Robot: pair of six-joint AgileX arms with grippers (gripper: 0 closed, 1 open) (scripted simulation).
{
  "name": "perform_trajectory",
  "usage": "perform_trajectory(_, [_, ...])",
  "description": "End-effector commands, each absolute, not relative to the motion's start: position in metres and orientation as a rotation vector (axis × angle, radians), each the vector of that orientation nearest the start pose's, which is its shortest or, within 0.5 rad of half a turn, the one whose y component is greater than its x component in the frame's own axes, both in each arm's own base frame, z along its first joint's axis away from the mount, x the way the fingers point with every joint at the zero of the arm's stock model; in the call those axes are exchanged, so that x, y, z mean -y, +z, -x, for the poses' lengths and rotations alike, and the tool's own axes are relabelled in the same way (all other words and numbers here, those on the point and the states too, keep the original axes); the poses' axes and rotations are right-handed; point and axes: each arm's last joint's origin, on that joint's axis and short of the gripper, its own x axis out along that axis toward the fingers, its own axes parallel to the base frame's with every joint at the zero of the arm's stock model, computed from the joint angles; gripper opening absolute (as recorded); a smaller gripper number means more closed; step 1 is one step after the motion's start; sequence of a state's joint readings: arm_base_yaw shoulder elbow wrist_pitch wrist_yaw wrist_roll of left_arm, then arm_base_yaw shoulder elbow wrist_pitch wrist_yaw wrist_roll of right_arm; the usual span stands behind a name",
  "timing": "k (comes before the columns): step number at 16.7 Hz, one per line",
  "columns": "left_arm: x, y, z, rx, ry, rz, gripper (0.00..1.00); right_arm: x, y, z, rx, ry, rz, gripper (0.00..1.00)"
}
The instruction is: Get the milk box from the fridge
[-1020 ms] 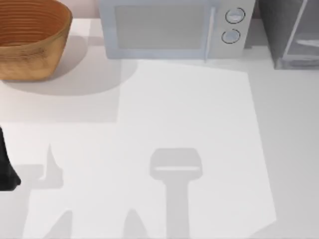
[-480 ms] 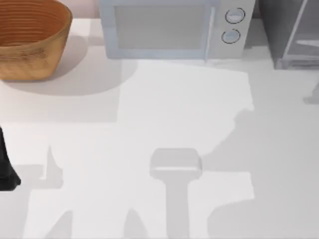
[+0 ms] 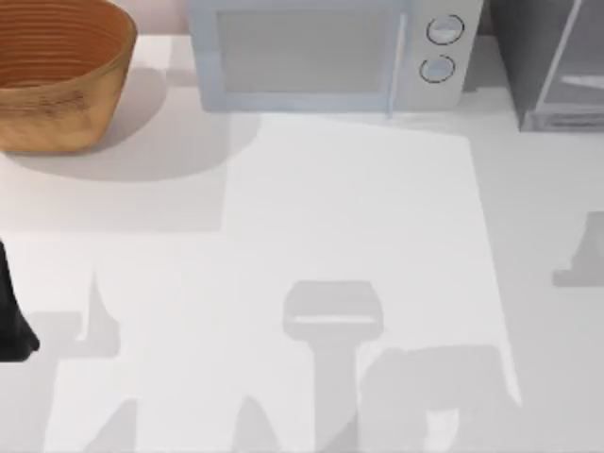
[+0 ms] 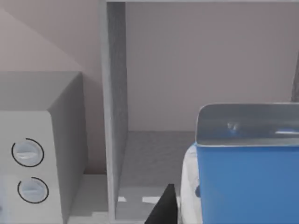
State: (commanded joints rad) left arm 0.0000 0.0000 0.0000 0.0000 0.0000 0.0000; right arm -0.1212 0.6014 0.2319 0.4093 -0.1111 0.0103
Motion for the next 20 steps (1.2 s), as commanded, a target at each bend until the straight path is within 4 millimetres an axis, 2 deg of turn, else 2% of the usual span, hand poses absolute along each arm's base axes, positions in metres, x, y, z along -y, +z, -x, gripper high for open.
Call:
perform_trajectory(2, [0.001,0.160,-0.106,0.000,0.000,0.000,1.00,0.010,0.206,-0.133,0.038,-0.006,0.001,0.00])
perform_trajectory(4, [0.001,0.160,-0.106,0.000,0.000,0.000,1.00,0.006,0.189,-0.119,0.028,-0.004,-0.001,0.00])
perform_trajectory(9, [0.001,0.160,-0.106,0.000,0.000,0.000,1.00,0.001,0.162,-0.106,0.002,0.000,0.000,0.00])
perform_trajectory(16, [0.001,0.160,-0.106,0.000,0.000,0.000,1.00,0.001,0.161,-0.106,0.000,-0.001,-0.002,0.00])
perform_trajectory(20, [0.001,0.160,-0.106,0.000,0.000,0.000,1.00,-0.004,0.169,-0.111,0.004,0.040,-0.003,0.00])
